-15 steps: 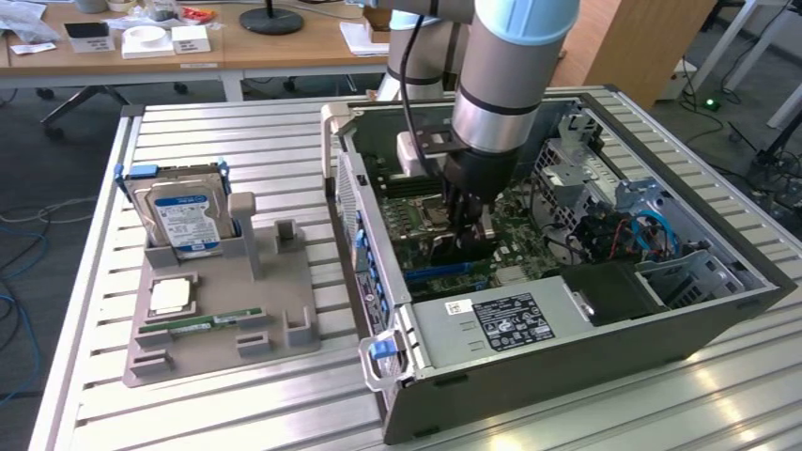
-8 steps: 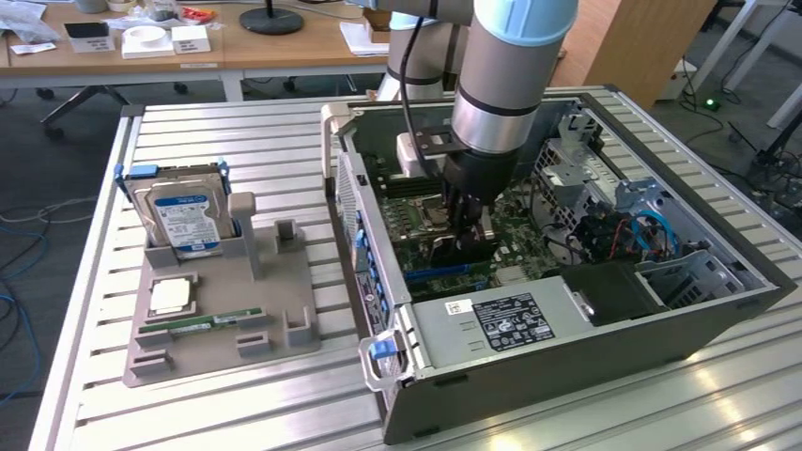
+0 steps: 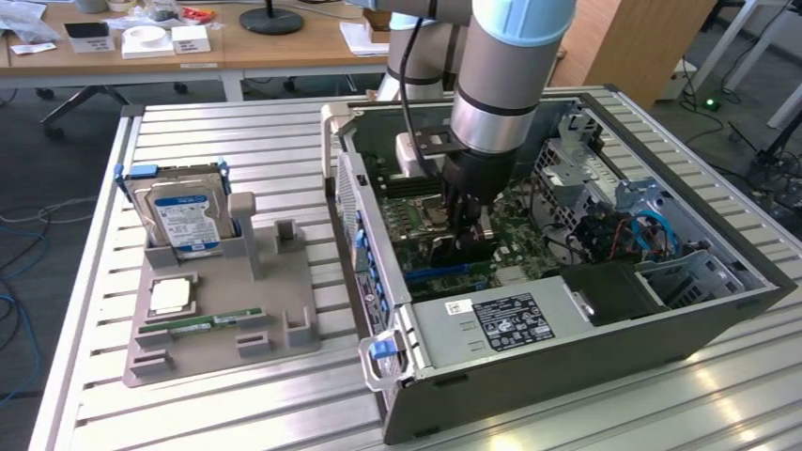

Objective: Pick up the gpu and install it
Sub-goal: 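Insert the gpu into the slot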

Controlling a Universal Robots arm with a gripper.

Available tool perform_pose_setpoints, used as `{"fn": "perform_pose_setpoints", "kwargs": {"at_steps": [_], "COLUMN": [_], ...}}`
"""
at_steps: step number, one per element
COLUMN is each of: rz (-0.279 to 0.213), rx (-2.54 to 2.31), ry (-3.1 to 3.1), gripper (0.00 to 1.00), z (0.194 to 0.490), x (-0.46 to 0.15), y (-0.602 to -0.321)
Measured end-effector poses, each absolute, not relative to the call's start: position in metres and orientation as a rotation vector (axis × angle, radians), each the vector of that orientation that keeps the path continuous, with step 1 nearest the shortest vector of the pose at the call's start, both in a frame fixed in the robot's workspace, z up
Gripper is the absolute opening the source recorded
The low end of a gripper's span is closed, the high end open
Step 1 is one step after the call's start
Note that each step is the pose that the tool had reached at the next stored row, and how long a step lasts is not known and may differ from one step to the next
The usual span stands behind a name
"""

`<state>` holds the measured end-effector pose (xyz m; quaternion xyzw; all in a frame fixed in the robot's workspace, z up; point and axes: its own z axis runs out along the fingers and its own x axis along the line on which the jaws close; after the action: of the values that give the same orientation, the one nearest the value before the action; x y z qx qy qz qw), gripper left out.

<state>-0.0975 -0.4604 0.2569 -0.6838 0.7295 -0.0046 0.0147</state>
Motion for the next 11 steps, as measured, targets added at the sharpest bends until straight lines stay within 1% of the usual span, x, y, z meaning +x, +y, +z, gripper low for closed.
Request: {"fn": "perform_pose_setpoints", "kwargs": {"at_steps": [4, 11], "rz": [-0.023, -0.024], "rx": [-2.131, -2.131], "ry": [2.275, 2.276], "gripper": [0.27, 0.27], "z": [0.2566, 0.2546], "x": [-0.0981, -0.0982], "y": [-0.4603, -0.4601]}}
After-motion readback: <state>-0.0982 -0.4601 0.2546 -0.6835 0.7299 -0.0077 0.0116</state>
